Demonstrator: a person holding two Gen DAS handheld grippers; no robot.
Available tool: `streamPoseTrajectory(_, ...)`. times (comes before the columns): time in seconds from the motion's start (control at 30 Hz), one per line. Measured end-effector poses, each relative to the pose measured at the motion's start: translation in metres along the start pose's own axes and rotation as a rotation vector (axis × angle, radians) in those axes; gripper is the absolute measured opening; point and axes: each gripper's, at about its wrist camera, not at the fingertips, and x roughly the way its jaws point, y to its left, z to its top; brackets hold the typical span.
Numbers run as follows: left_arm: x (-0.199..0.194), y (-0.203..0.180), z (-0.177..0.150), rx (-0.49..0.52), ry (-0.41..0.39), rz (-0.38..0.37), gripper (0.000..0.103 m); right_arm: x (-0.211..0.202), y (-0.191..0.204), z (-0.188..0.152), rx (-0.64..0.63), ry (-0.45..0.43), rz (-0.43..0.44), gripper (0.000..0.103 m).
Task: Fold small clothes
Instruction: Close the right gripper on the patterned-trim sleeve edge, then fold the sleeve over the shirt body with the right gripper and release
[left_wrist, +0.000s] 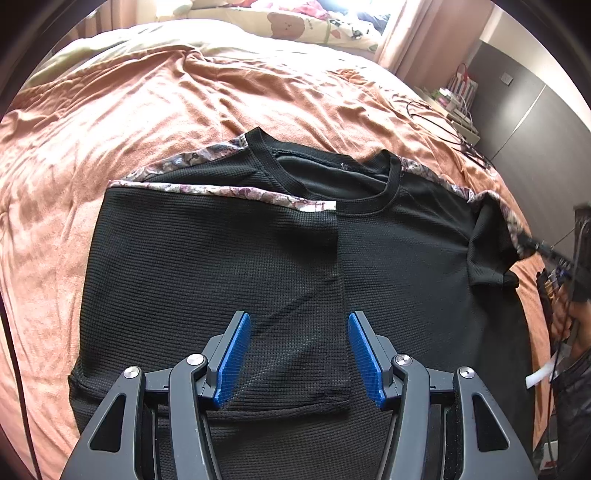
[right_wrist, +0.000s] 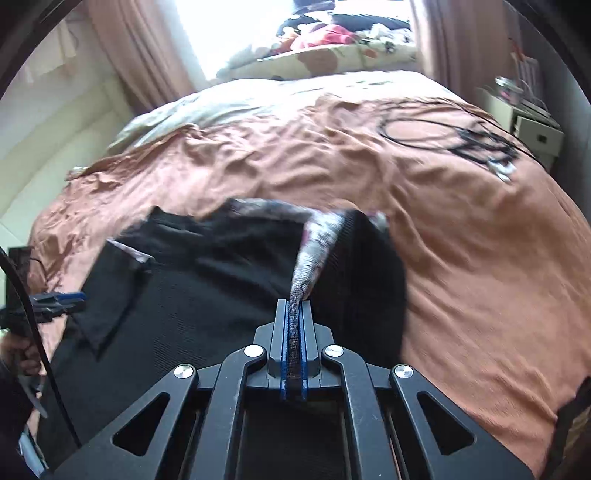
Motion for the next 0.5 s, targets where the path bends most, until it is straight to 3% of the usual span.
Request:
streamPoseTrajectory(0.23,-0.006,0.005,0.000,-0.003,-0.009,0.002,0.057,0.026,0.040,0.043,-0.010,-0.026,0.097,0.001)
streamPoseTrajectory(0.5,-0.010,0.015,0.003,-0.014,-0.016,0.007,0.057,0.062,0.055,0.068,-0.030,-0.029,0.102,0.001)
